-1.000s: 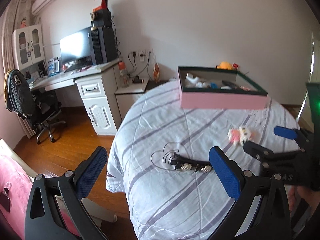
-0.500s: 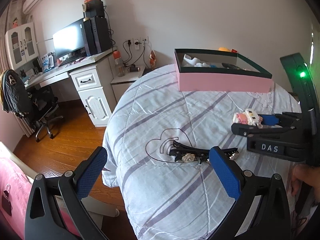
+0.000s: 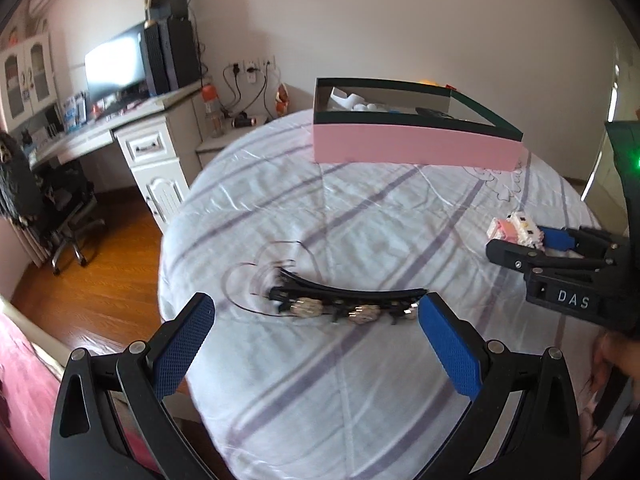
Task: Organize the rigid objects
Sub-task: 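Grasp the pink-and-white brick cat figure with the right gripper, then grasp the black rhinestone hair clip with the left gripper, then carry the hair clip and brick figure over the pink box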
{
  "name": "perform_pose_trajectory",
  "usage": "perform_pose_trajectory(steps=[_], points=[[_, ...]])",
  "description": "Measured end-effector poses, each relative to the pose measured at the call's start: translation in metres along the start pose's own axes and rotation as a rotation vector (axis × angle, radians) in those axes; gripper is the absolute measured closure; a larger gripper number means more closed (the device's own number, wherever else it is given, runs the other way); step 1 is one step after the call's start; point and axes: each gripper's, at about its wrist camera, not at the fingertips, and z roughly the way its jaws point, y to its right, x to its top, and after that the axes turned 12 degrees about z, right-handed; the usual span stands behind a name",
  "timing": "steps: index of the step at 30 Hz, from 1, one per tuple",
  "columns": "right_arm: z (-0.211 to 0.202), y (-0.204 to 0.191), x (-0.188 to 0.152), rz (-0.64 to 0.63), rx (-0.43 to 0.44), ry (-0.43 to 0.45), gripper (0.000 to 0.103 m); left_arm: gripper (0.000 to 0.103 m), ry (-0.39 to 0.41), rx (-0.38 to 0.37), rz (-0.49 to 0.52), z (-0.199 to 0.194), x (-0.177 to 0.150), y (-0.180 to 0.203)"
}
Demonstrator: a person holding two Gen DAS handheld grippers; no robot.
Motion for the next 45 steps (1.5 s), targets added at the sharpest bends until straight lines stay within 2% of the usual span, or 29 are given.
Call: perform_pose_trajectory(steps=[4,10,14,16,17,19,20,22,24,26,30,45], points=[[0.002,0.000,0.001,-0.007,0.004,0.000,0.041,0.000,-0.028,-0.041,-0.037,0.006,0.004,0.009],[0.003,-0.001,0.001,-0.004,0.017,0.006,0.041,0.000,-0.116,-0.035,-0.080,0.033,0.009,0.020],[0.003,0.002,0.000,0.005,0.033,0.007,0.041,0.003,-0.103,-0.018,-0.041,0.039,0.014,0.026],[0.003,0.002,0.001,0.007,0.043,0.007,0.041,0.020,-0.081,-0.021,-0.010,0.040,0.015,0.028],[0.002,0.002,0.000,0.008,0.045,0.007,0.041,0.024,-0.073,-0.028,0.002,0.040,0.015,0.028],[0.002,0.003,0.001,0.012,0.053,0.007,0.041,0.046,-0.045,-0.043,0.017,0.038,0.017,0.026],[0.002,0.004,0.001,0.014,0.056,0.007,0.041,0.052,-0.037,-0.056,0.022,0.038,0.018,0.025],[0.002,0.004,0.001,0.017,0.060,0.007,0.041,0.073,-0.021,-0.066,0.038,0.037,0.018,0.023],[0.002,0.005,0.001,0.019,0.064,0.007,0.041,0.077,-0.020,-0.067,0.051,0.036,0.017,0.022],[0.002,0.005,0.001,0.021,0.067,0.006,0.041,0.077,-0.027,-0.078,0.038,0.034,0.014,0.019],[0.003,0.005,0.001,0.017,0.063,0.005,0.041,0.074,-0.028,-0.041,0.056,0.029,0.010,0.022],[0.003,-0.002,-0.002,-0.031,0.019,-0.003,0.042,0.072,-0.009,0.011,0.075,0.033,0.007,0.030]])
